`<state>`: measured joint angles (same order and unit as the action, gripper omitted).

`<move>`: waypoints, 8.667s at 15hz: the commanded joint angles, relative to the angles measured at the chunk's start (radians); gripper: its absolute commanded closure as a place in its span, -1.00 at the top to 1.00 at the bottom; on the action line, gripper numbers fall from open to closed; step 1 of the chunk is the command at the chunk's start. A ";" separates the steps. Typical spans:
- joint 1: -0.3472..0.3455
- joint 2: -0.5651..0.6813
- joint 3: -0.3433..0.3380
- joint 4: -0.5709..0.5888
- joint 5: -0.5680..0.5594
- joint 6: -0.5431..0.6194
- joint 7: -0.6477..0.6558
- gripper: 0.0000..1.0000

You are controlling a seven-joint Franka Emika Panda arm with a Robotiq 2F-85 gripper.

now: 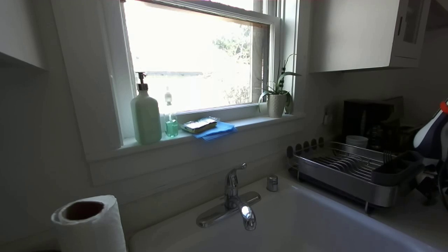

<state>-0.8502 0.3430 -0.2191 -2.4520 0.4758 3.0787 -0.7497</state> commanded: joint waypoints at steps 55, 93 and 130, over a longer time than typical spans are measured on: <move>-0.121 0.005 0.138 -0.040 0.191 0.067 -0.110 -1.00; 0.088 -0.089 -0.166 -0.004 -0.382 -0.273 0.367 0.24; 0.082 -0.348 -0.268 0.023 -0.504 -0.586 0.473 -0.93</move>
<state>-0.7732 0.0667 -0.4585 -2.4215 0.0389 2.5567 -0.3478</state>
